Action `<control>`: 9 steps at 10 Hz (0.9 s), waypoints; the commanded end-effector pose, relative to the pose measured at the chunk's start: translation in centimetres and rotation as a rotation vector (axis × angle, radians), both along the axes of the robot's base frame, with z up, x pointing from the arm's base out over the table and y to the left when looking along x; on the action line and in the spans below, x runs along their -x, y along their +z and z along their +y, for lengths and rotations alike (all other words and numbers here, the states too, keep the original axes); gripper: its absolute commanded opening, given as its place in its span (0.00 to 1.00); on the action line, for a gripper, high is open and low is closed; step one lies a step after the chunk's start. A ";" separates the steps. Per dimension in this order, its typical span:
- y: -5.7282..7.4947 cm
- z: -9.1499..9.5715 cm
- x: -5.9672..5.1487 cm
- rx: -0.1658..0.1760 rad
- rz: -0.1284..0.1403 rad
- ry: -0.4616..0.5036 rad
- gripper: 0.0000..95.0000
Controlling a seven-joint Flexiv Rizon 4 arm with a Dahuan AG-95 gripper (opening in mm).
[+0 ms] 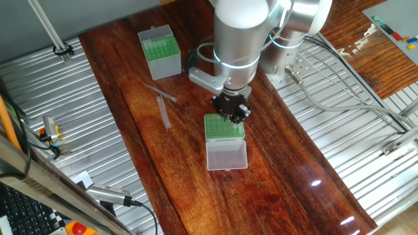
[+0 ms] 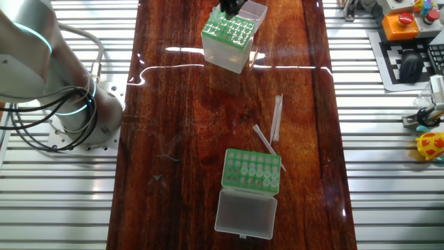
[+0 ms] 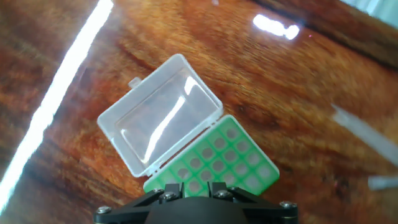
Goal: Transfer all large pipette tips from one holder to another
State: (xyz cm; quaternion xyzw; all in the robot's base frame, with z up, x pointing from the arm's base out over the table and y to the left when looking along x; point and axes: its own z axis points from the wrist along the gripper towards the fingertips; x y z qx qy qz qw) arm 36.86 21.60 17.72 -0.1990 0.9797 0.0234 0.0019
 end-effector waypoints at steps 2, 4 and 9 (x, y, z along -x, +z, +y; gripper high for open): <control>-0.2 0.0 -0.1 -0.023 -0.054 -0.354 0.20; -0.2 0.0 -0.1 -0.009 -0.053 -0.376 0.20; -1.0 0.6 -0.4 0.003 0.003 -0.423 0.20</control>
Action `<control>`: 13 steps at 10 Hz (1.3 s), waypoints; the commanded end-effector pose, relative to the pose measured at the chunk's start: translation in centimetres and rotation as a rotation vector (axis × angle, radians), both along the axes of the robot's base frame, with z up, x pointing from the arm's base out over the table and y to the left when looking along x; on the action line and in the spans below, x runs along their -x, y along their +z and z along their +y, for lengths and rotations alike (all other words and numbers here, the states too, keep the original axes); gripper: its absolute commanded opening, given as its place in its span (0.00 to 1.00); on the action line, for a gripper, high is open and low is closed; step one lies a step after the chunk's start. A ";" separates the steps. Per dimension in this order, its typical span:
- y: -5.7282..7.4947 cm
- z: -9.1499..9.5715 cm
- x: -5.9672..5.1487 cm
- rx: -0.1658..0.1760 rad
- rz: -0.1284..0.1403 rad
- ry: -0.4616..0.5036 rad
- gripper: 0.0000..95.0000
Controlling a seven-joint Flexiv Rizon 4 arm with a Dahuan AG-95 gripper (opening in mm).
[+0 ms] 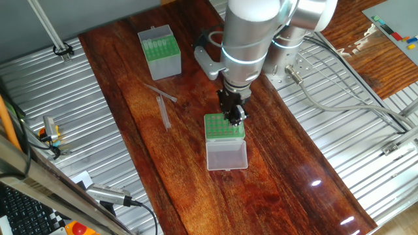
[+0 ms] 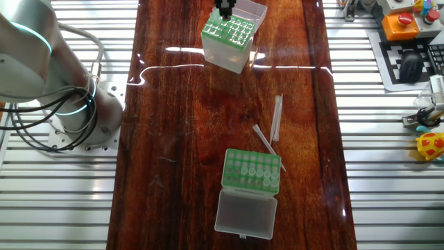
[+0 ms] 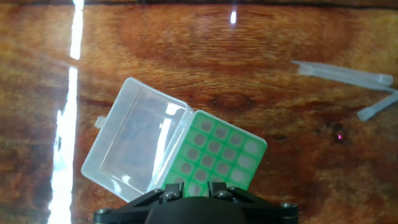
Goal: Transfer all large pipette tips from one holder to another
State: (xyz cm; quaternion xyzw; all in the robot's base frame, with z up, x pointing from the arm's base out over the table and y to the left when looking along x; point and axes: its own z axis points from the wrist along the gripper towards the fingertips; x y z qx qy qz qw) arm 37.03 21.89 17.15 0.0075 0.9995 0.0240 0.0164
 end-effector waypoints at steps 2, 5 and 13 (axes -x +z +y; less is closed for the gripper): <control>-1.1 0.4 -0.1 0.003 0.039 -0.015 0.20; -1.6 0.3 0.1 0.005 0.043 -0.011 0.20; -1.1 -0.4 0.2 -0.014 0.071 -0.221 0.20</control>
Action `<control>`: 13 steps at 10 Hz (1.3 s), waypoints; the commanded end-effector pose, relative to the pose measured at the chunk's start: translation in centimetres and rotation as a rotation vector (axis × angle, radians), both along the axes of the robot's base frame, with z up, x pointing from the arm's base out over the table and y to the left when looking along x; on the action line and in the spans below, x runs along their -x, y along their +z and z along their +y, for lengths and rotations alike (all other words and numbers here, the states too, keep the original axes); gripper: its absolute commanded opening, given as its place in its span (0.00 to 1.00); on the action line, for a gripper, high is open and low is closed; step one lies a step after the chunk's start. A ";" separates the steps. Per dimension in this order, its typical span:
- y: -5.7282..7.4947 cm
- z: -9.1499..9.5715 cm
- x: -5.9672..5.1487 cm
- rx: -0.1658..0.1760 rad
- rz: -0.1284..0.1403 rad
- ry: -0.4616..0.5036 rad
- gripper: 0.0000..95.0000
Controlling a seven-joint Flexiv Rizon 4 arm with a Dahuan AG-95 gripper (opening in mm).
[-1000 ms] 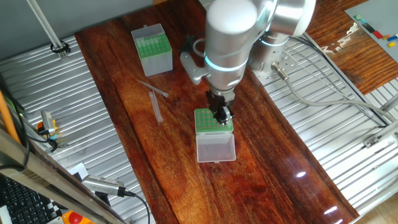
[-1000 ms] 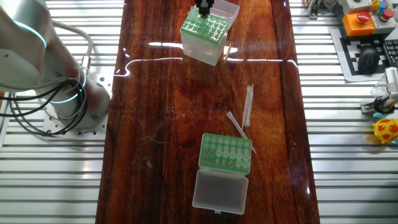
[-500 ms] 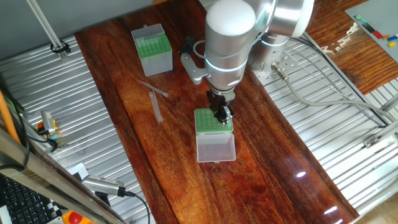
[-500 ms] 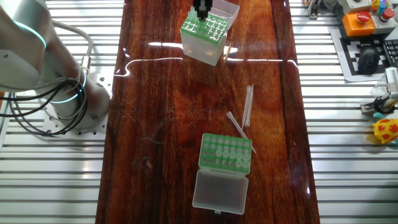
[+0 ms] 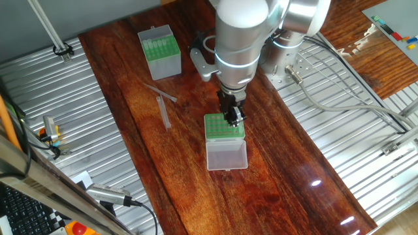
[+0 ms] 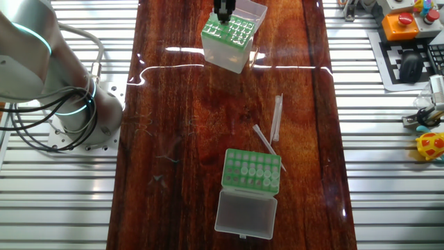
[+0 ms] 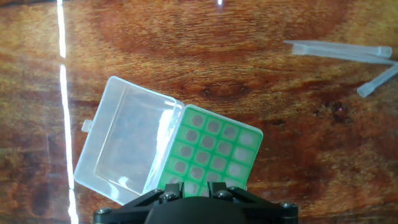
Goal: Transfer all large pipette tips from one holder to another
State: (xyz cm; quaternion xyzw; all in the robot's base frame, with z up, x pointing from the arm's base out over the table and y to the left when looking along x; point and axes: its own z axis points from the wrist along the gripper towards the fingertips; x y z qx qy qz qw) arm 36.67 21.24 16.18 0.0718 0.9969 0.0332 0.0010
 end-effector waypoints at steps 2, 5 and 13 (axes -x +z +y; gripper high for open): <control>-0.2 0.3 0.0 0.008 0.058 -0.105 0.20; -0.6 0.2 0.6 0.011 0.071 -0.095 0.20; -0.9 1.6 0.9 0.008 0.073 -0.094 0.20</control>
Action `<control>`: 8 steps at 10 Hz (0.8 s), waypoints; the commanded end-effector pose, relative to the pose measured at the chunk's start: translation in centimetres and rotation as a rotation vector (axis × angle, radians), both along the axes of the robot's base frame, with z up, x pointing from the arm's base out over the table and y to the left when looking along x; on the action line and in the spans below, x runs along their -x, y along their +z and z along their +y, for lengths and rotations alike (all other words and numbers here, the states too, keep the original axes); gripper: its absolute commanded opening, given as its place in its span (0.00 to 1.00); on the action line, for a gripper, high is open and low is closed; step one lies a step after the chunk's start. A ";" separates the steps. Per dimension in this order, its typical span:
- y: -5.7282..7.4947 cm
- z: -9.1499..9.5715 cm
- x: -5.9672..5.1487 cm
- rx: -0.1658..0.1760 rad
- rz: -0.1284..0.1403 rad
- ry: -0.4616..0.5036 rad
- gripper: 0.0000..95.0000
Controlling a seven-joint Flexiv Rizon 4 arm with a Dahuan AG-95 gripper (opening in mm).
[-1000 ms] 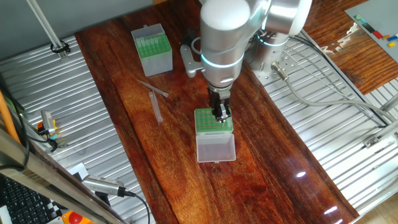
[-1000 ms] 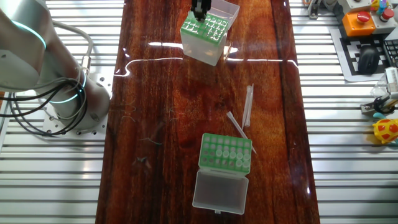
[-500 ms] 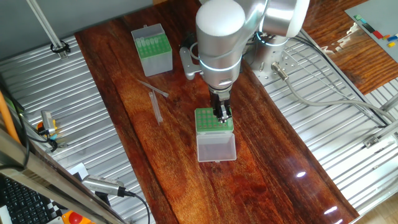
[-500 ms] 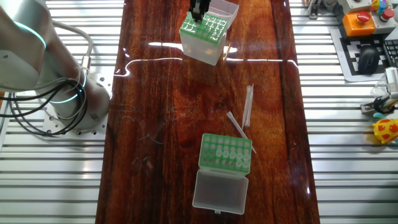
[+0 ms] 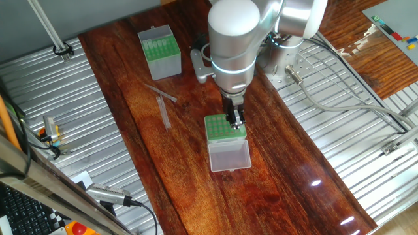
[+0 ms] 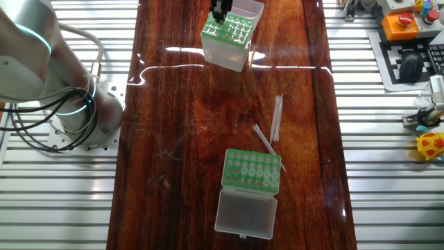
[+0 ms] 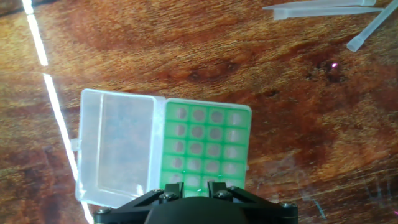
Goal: Transfer all large pipette tips from one holder to another
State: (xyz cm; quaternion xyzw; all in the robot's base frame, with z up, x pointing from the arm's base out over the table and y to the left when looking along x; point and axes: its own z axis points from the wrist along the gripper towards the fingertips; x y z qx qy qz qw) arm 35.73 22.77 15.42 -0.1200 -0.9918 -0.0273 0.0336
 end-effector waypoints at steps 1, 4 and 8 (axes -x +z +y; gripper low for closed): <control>-0.2 0.1 -0.1 0.001 0.002 0.002 0.20; -0.1 0.0 -0.1 0.002 0.005 0.003 0.20; 0.0 -0.3 0.3 -0.001 0.005 0.013 0.20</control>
